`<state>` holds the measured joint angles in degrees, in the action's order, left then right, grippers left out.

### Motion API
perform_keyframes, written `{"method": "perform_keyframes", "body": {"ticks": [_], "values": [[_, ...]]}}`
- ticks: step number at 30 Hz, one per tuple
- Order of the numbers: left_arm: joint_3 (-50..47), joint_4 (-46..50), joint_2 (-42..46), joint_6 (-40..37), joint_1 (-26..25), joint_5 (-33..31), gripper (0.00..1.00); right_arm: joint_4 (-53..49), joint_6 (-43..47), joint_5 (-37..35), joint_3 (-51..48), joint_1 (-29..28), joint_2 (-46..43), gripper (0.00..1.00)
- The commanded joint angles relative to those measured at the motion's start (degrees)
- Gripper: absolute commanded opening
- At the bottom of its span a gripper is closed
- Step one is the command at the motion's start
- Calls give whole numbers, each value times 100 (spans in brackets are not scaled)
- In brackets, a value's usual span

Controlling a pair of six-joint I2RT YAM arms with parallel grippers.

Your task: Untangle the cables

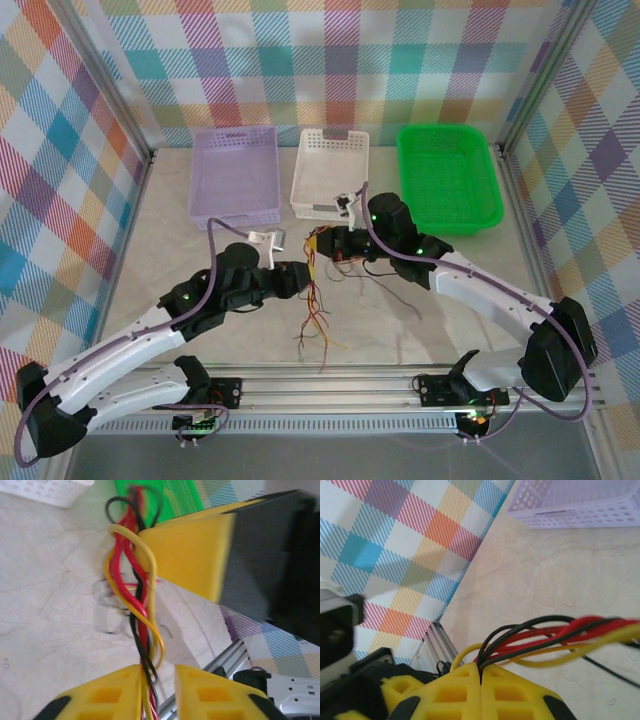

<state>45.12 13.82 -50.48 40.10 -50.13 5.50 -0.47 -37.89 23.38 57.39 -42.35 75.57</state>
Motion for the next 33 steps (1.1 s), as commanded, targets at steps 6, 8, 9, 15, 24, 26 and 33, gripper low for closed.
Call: {"method": "perform_keyframes", "body": {"ticks": [6, 8, 9, 15, 24, 26, 33], "values": [[-291, -77, 446, -212, -95, 81, 35, 33, 230, 101, -17, 26, -164, 0], [-324, -108, 419, -198, -94, 64, 35, 116, 197, 195, -58, 27, -174, 0], [-324, -115, 388, -207, -100, 65, 35, 163, 171, 241, -84, 25, -183, 0], [-529, -268, 258, -214, -94, 48, 35, 267, -3, 571, -96, 25, -222, 0], [-741, -830, 198, -98, -95, 154, 35, 338, -148, 947, -132, 25, -187, 0], [-781, -1014, 167, -33, -94, 194, 35, 396, -197, 976, -148, 25, -149, 0], [-915, -1297, 141, 86, -96, 235, 20, 392, -223, 1030, -144, 24, -108, 0]]}}
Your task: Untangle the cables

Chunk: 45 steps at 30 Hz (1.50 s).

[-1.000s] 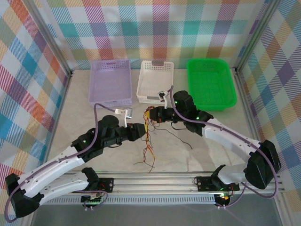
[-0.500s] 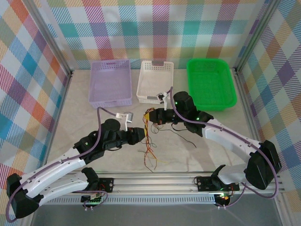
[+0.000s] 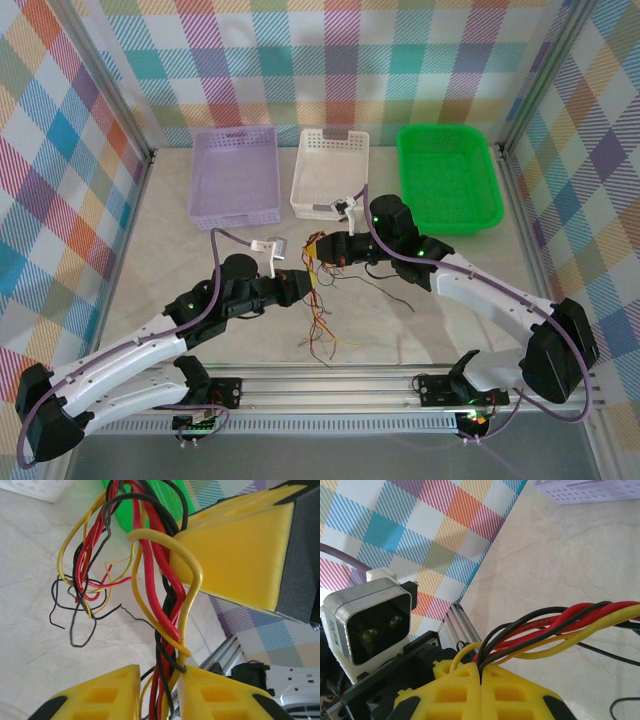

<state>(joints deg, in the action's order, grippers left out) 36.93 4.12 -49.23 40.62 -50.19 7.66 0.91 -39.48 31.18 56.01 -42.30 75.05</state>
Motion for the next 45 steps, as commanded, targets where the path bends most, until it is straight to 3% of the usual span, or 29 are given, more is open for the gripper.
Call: {"method": "perform_keyframes", "body": {"ticks": [1, 4, 13, 19, 24, 37, 45], "values": [[-135, -365, 23, 55, -88, 35, 15, 212, -48, 236, 5, 20, -48, 0], [-202, -383, 69, 99, -87, 34, 0, 88, 5, 148, 32, 20, -62, 0], [-412, -54, 707, 87, -89, -249, 0, -337, 126, -121, 4, 67, -121, 0], [-454, -32, 863, 137, -94, -268, 0, -140, 36, 226, -138, 147, -103, 26], [-421, -62, 784, 99, -89, -222, 0, 169, -50, 531, -300, 148, -121, 36], [-285, -34, 621, 49, -95, -188, 0, 1271, -245, 918, -687, -3, -139, 40], [-191, -30, 585, 27, -91, -184, 0, 1210, -20, 851, -764, -93, -54, 38]]}}
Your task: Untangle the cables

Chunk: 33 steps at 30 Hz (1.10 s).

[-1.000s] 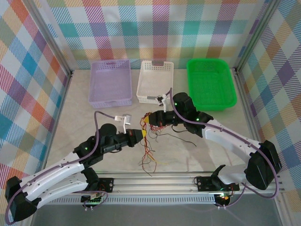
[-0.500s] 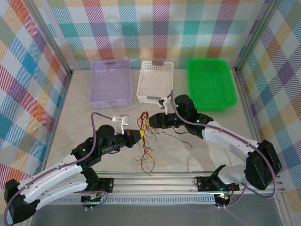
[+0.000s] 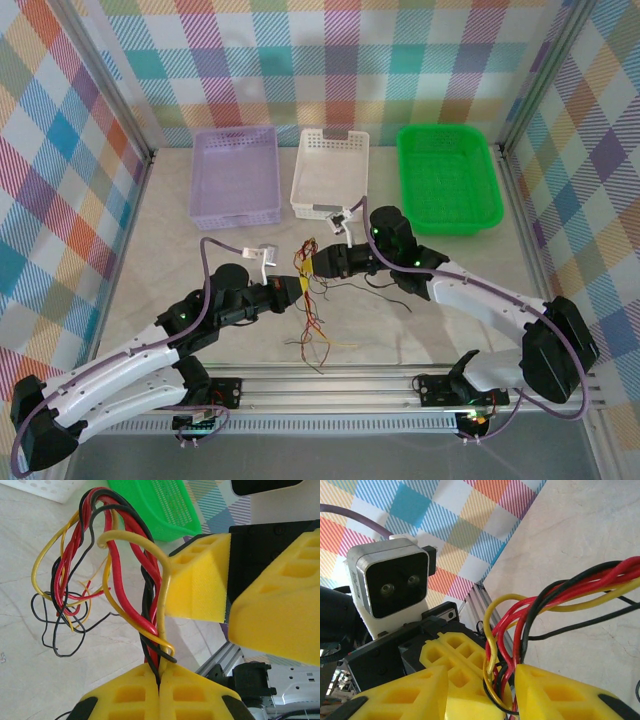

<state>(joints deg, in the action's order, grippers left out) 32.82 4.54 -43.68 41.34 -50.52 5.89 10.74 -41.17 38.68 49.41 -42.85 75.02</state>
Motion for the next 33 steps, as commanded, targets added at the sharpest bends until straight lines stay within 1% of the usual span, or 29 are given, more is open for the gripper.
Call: {"method": "perform_keyframes", "body": {"ticks": [1, 7, 9, 12, 17, 20, 27, 30, 31, 33], "values": [[223, -59, 43, -46, -55, -20, 0, 206, 171, 89, -123, -39, -49, 38], [234, -40, 110, -43, -55, -19, 0, -71, 434, -157, -198, -57, -89, 39], [234, -49, 105, -37, -54, -12, 0, -28, 426, -159, -227, -67, -82, 38], [232, -99, 68, -14, -60, 9, 0, 121, 390, -145, -247, -105, -84, 34], [224, -159, 2, 16, -61, 30, 0, 248, 406, -166, -210, -201, -51, 33], [238, -142, 15, 16, -57, 18, 0, 236, 417, -165, -194, -224, 10, 26], [226, -110, 66, 15, -56, 70, 0, 114, 479, -488, -231, -233, -69, 14], [207, -111, 101, 14, -55, 103, 0, 29, 525, -601, -214, -232, -102, 6], [207, -104, 112, 23, -59, 119, 0, 2, 529, -665, -212, -233, -114, 2], [216, -67, 143, 20, -54, 140, 0, -95, 559, -854, -224, -228, -187, 0]]}}
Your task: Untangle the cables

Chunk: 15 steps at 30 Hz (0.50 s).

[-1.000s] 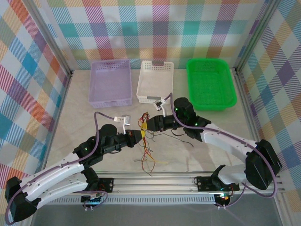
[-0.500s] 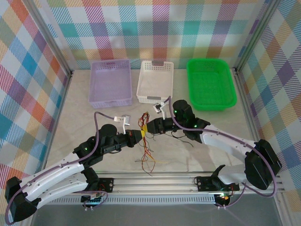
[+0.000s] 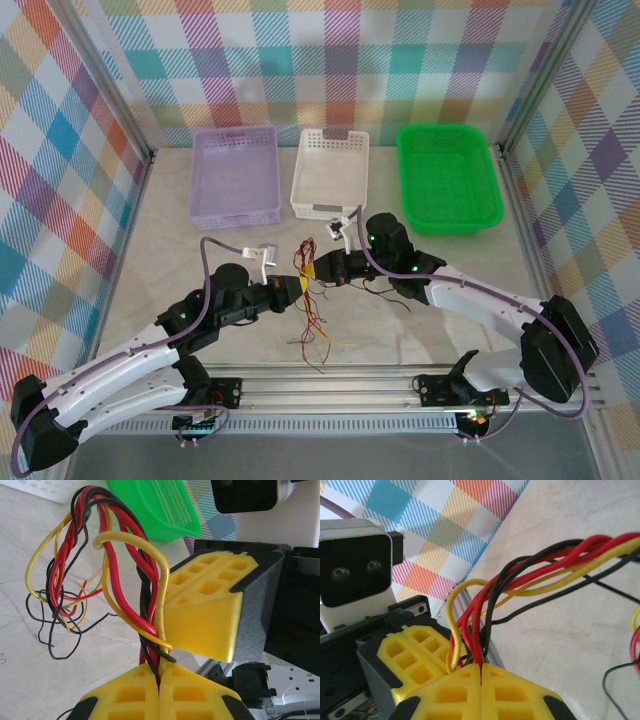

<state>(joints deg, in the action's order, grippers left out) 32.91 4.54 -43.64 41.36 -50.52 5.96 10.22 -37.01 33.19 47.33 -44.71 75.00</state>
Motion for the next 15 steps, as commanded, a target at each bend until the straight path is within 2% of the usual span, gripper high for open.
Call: {"method": "perform_keyframes", "body": {"ticks": [1, 10, 15], "values": [[214, -44, 165, 9, -54, 139, 0, -86, 157, -406, -38, -39, -235, 0], [331, 421, 390, -128, -55, 239, 0, -522, 299, -1118, -131, -21, -706, 0], [312, 446, 464, -142, -61, 237, 0, -307, 256, -882, -211, -20, -805, 0]]}}
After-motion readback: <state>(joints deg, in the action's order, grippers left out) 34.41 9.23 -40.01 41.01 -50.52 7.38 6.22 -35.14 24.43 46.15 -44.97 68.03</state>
